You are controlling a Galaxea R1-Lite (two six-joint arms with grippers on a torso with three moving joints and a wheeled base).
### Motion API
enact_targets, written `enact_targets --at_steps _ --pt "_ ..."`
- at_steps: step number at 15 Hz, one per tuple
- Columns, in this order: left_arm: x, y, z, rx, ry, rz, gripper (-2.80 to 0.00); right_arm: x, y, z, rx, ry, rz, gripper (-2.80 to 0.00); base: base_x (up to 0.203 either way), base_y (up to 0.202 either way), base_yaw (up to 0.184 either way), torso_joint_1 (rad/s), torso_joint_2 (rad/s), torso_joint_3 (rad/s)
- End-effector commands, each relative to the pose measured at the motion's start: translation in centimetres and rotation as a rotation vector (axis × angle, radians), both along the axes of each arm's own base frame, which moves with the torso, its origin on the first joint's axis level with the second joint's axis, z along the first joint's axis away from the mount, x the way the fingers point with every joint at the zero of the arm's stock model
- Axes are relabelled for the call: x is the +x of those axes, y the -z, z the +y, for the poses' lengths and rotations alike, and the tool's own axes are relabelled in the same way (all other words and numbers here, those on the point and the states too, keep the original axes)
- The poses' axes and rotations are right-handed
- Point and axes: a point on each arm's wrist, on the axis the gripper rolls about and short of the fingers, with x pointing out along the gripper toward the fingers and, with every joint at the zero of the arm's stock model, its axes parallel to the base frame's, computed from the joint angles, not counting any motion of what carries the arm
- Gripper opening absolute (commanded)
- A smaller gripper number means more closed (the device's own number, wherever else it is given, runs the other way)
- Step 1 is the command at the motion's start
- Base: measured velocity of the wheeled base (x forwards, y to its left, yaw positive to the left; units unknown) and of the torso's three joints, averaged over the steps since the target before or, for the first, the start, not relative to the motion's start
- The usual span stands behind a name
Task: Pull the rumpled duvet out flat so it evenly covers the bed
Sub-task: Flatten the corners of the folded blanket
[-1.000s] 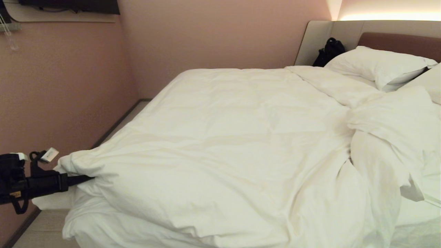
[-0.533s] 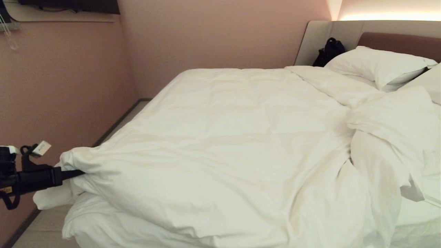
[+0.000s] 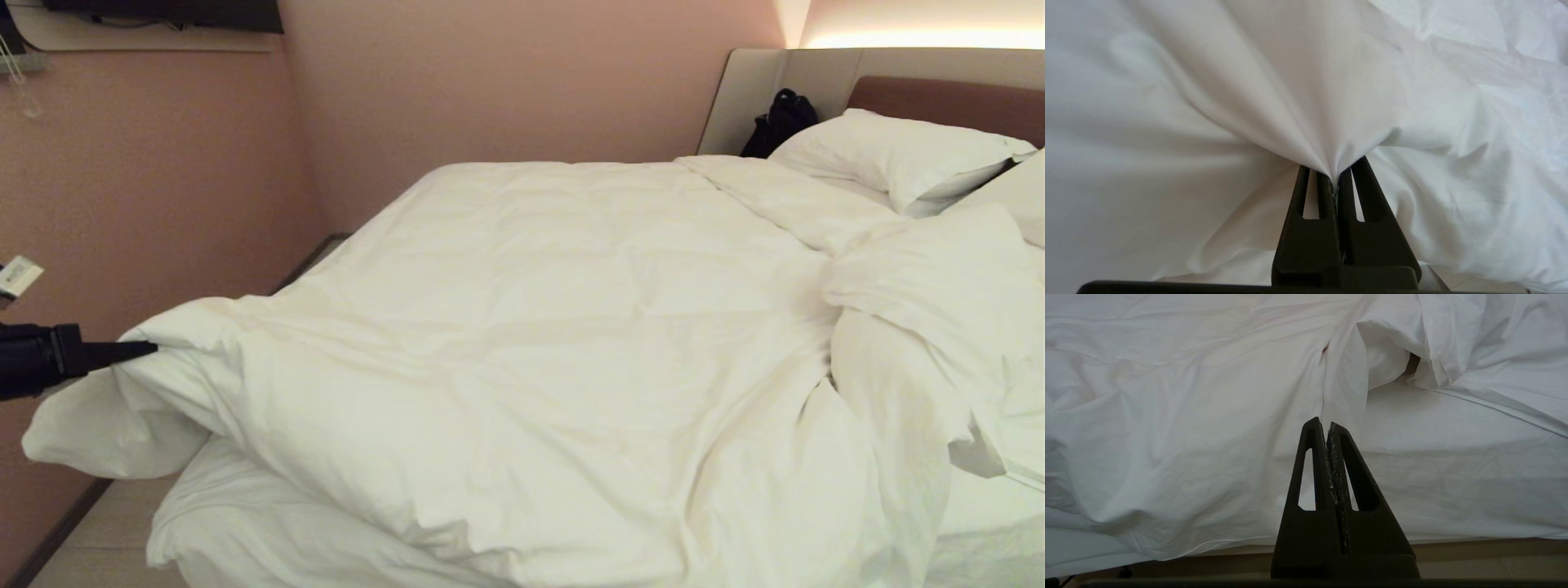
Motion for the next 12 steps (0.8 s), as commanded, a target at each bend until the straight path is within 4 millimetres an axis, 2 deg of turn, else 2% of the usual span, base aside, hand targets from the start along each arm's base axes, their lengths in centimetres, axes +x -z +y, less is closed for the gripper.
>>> enact_targets --at_steps 1,4,6,7,10,12 --pt "-2.5 -4.1 -1.6 0.039 -0.04 -0.004 -2.8 0.0 0.0 0.0 0.0 -0.001 0.0 -2.8 0.0 0.0 0.0 0.0 0.0 0.0" --pt "-3.3 -7.5 -1.8 0.035 -0.077 0.007 -2.8 0.0 0.0 0.0 0.0 -0.001 0.0 -2.8 0.0 0.0 0.0 0.0 0.0 0.0" --pt "-3.8 -10.4 -1.2 0.024 -0.125 -0.02 -2.8 0.0 0.0 0.0 0.0 -0.001 0.001 -2.8 0.0 0.0 0.0 0.0 0.0 0.0" --pt "-4.1 -11.2 -0.9 0.016 -0.147 -0.021 -2.8 0.0 0.0 0.0 0.0 -0.001 0.0 -2.8 0.0 0.0 0.0 0.0 0.0 0.0" --pt "-4.8 -12.0 0.1 0.019 -0.203 -0.015 -2.8 0.0 0.0 0.0 0.0 -0.001 0.0 -2.8 0.0 0.0 0.0 0.0 0.0 0.0" --pt "-4.0 -11.1 1.3 0.024 -0.241 0.021 -2.8 0.0 0.0 0.0 0.0 -0.001 0.0 -2.8 0.0 0.0 0.0 0.0 0.0 0.0"
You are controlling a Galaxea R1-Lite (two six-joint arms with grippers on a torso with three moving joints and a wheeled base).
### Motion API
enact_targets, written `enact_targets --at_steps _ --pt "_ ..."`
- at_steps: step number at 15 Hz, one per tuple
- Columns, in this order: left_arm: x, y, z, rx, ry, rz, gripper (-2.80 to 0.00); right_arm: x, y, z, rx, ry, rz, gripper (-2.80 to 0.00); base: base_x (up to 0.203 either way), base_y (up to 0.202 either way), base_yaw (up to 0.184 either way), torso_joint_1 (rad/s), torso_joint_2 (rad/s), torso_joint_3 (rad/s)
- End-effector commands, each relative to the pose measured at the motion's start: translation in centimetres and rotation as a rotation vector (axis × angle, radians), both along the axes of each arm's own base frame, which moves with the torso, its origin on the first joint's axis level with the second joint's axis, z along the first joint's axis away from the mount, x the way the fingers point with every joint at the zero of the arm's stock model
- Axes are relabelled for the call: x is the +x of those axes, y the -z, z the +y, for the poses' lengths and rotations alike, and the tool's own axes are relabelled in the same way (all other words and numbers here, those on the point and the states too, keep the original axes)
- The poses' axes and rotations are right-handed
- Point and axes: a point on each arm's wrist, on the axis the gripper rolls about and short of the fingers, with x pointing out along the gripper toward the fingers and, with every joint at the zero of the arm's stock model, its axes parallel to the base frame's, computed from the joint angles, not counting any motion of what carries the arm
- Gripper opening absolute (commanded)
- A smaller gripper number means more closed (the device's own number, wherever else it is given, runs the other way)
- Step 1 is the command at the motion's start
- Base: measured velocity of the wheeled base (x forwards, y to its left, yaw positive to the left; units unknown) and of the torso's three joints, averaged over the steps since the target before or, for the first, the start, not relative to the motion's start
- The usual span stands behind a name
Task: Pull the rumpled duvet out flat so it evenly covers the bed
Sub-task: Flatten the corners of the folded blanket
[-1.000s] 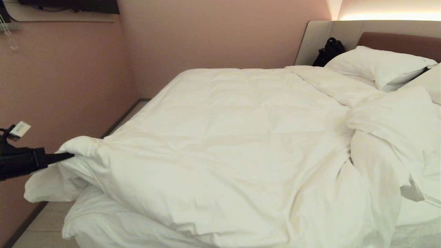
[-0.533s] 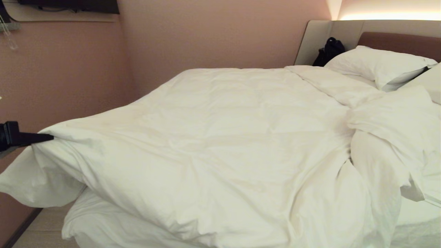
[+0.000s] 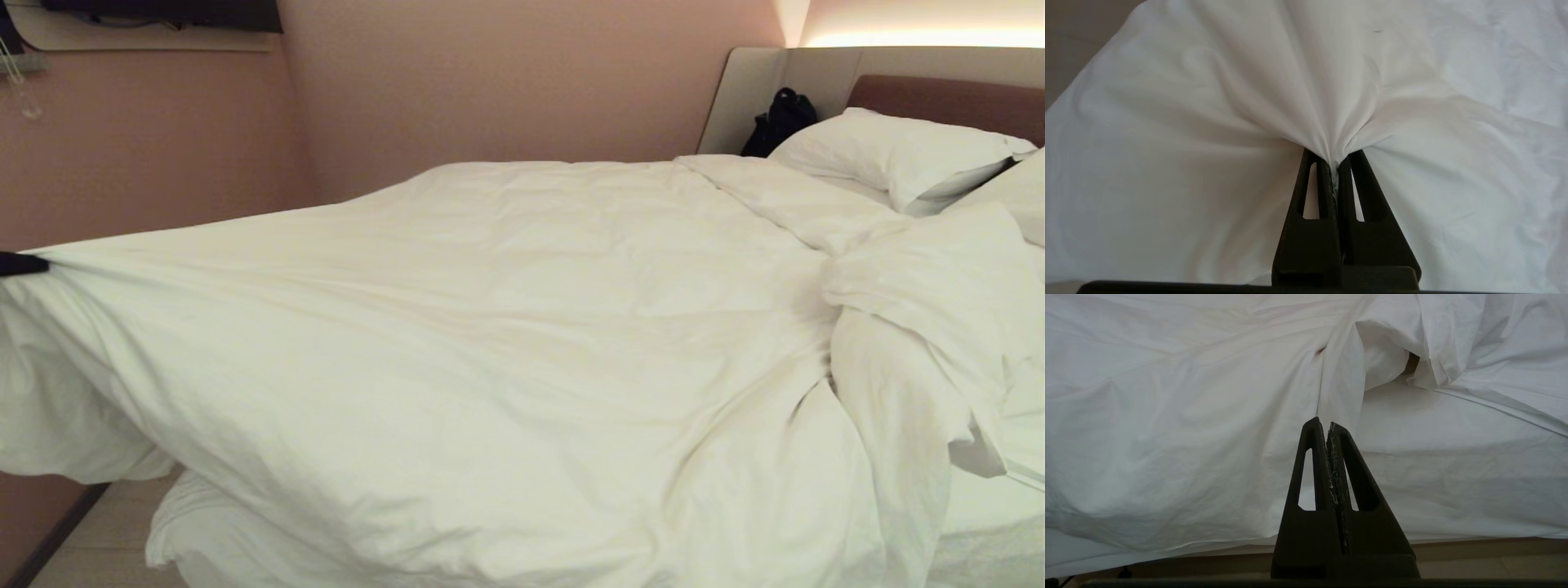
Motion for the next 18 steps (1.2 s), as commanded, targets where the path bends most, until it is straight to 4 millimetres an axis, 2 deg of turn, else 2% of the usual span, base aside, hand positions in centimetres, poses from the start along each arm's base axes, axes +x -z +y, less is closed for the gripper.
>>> enact_targets --at_steps 1,2,4,6,8,9,15,16,17,18 --pt "0.7 0.8 1.0 -0.008 -0.022 0.026 -2.8 0.0 0.0 0.0 0.0 -0.001 0.001 -2.8 0.0 0.0 0.0 0.0 0.0 0.0" --pt "1.2 2.1 1.4 -0.036 -0.023 0.063 -2.8 0.0 0.0 0.0 0.0 -0.001 0.001 -2.8 0.0 0.0 0.0 0.0 0.0 0.0" --pt "2.3 5.8 2.0 -0.118 0.002 0.182 -2.8 0.0 0.0 0.0 0.0 -0.001 0.001 -2.8 0.0 0.0 0.0 0.0 0.0 0.0" --pt "2.8 7.9 2.1 -0.141 0.029 0.239 -2.8 0.0 0.0 0.0 0.0 -0.001 0.001 -2.8 0.0 0.0 0.0 0.0 0.0 0.0" --pt "3.5 12.2 2.6 -0.153 0.086 0.321 -2.8 0.0 0.0 0.0 0.0 -0.001 0.002 -2.8 0.0 0.0 0.0 0.0 0.0 0.0" --pt "3.7 13.3 2.8 -0.15 0.106 0.338 -2.8 0.0 0.0 0.0 0.0 -0.001 0.001 -2.8 0.0 0.0 0.0 0.0 0.0 0.0" --pt "3.8 13.0 2.9 -0.13 0.111 0.323 -2.8 0.0 0.0 0.0 0.0 -0.001 0.001 -2.8 0.0 0.0 0.0 0.0 0.0 0.0" --pt "3.7 12.7 2.8 -0.128 0.11 0.318 -1.18 0.0 0.0 0.0 0.0 -0.001 0.001 -2.8 0.0 0.0 0.0 0.0 0.0 0.0" --pt "3.5 12.1 2.6 -0.12 0.109 0.309 0.0 0.0 0.0 0.0 0.0 -0.001 0.001 -2.8 0.0 0.0 0.0 0.0 0.0 0.0" --pt "3.1 11.3 2.2 -0.106 0.106 0.293 0.0 0.0 0.0 0.0 0.0 -0.001 0.001 -2.8 0.0 0.0 0.0 0.0 0.0 0.0"
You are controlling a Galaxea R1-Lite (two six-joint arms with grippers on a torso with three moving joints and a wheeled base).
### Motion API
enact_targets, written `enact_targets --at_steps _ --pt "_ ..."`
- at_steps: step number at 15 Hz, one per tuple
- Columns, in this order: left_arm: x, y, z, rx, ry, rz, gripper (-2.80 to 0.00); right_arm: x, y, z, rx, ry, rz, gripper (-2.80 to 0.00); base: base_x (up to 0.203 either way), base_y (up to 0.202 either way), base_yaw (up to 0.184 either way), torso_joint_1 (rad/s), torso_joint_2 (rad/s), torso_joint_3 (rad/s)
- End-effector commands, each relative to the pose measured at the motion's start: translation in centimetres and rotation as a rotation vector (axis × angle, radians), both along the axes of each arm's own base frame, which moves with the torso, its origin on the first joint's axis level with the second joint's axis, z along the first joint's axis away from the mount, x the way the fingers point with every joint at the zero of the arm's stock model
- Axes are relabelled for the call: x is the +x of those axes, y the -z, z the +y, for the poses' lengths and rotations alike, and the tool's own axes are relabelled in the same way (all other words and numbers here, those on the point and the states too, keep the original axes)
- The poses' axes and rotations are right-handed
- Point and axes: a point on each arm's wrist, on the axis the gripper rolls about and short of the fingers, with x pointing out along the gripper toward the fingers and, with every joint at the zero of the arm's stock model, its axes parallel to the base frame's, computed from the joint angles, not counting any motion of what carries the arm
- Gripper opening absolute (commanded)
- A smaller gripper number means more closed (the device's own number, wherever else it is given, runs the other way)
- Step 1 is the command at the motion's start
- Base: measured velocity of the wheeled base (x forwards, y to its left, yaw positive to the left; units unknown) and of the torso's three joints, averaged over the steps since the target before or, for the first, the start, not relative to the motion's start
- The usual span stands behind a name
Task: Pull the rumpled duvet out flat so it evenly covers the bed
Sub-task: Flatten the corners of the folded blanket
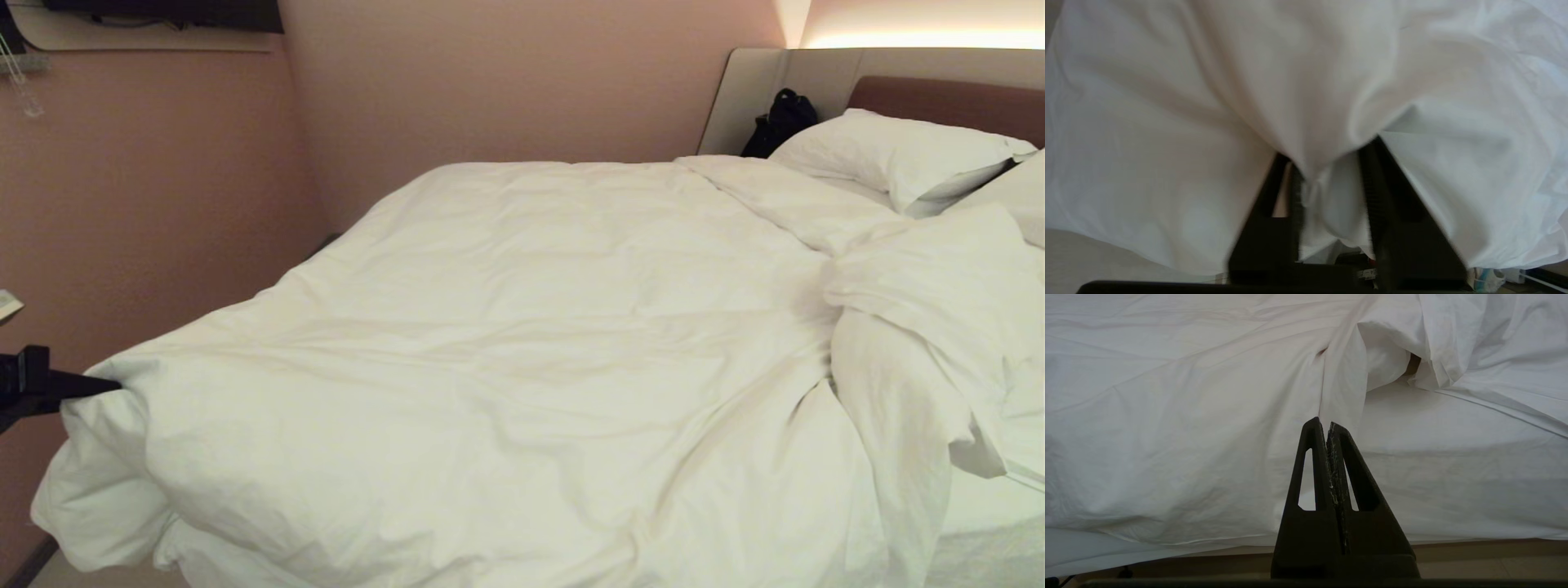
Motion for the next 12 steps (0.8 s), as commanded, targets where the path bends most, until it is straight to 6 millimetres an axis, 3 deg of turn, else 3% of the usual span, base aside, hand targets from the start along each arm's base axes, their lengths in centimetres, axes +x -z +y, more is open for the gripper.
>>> enact_targets --at_steps 1,3,5,11,12 --pt "-0.8 -1.8 -0.7 0.028 0.001 -0.039 0.0 0.0 0.0 0.0 0.0 0.0 0.001 -2.8 0.0 0.0 0.0 0.0 0.0 0.0" --pt "-1.4 -2.8 -1.2 0.046 0.001 -0.058 0.0 0.0 0.0 0.0 0.0 0.0 0.001 -2.8 0.0 0.0 0.0 0.0 0.0 0.0" --pt "-3.6 -4.8 -2.6 0.092 -0.006 -0.099 0.0 0.0 0.0 0.0 0.0 0.0 0.001 -2.8 0.0 0.0 0.0 0.0 0.0 0.0" --pt "-9.8 -5.7 -6.5 0.148 -0.031 -0.117 0.0 0.0 0.0 0.0 0.0 0.0 0.001 -2.8 0.0 0.0 0.0 0.0 0.0 0.0" --pt "-10.9 -5.5 -7.3 0.146 -0.043 -0.114 -2.8 0.0 0.0 0.0 0.0 0.0 0.001 -2.8 0.0 0.0 0.0 0.0 0.0 0.0"
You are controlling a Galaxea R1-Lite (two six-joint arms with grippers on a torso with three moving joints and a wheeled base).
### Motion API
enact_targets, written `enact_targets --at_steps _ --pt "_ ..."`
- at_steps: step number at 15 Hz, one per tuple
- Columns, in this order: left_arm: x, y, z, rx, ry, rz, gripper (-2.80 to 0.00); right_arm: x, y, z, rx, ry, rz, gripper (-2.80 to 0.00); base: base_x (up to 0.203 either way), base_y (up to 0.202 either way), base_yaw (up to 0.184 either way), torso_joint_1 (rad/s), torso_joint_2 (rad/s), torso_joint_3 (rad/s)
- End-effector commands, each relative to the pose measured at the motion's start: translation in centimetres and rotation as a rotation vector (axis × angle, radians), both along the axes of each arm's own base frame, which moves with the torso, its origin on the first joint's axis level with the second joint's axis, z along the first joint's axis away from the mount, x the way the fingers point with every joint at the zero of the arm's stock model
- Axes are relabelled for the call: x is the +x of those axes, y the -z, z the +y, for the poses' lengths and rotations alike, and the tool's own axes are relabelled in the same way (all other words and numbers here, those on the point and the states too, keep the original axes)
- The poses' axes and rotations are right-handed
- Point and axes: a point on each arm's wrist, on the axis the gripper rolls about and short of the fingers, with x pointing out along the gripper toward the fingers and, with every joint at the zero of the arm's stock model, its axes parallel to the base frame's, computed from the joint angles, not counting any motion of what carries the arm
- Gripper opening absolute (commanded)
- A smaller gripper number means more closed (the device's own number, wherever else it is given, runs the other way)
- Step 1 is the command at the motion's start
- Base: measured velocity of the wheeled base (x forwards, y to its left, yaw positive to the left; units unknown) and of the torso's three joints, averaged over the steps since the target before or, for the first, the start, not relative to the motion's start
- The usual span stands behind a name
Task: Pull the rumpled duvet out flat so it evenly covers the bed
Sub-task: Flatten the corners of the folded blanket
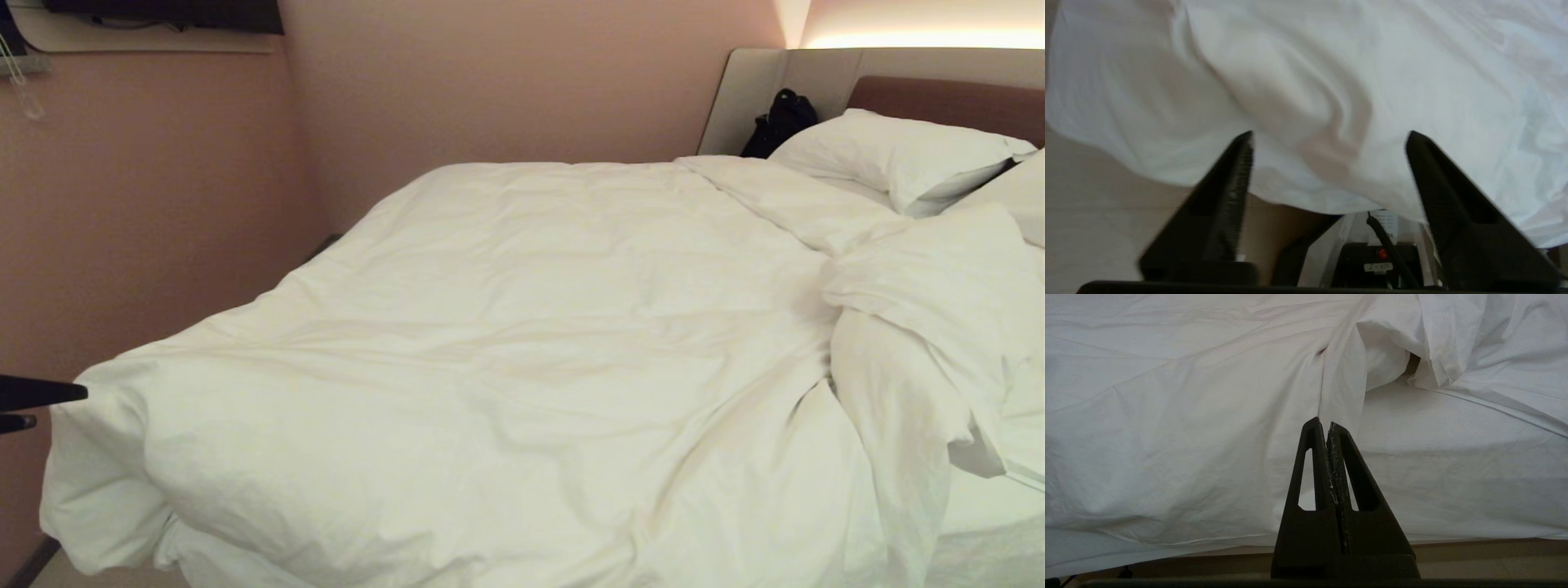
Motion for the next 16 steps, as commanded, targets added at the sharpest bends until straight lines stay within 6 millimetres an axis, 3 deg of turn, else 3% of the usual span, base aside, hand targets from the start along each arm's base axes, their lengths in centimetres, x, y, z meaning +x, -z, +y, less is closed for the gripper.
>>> enact_targets --at_steps 1,5,8,12,16 --pt "-2.8 -0.2 -2.2 0.011 -0.021 -0.015 -2.8 0.0 0.0 0.0 0.0 0.0 0.002 -2.8 0.0 0.0 0.0 0.0 0.0 0.0" --pt "-5.3 2.0 -4.0 -0.065 -0.068 0.041 -2.8 0.0 0.0 0.0 0.0 0.0 0.002 -2.8 0.0 0.0 0.0 0.0 0.0 0.0" --pt "-6.0 4.3 -4.7 -0.158 -0.09 0.114 -2.8 0.0 0.0 0.0 0.0 0.0 0.002 -2.8 0.0 0.0 0.0 0.0 0.0 0.0" --pt "-5.1 6.6 -4.2 -0.235 -0.063 0.201 -2.8 0.0 0.0 0.0 0.0 0.0 0.002 -2.8 0.0 0.0 0.0 0.0 0.0 0.0" --pt "-2.7 9.3 -2.6 -0.405 -0.1 0.338 -2.8 0.0 0.0 0.0 0.0 0.0 0.002 -2.8 0.0 0.0 0.0 0.0 0.0 0.0"
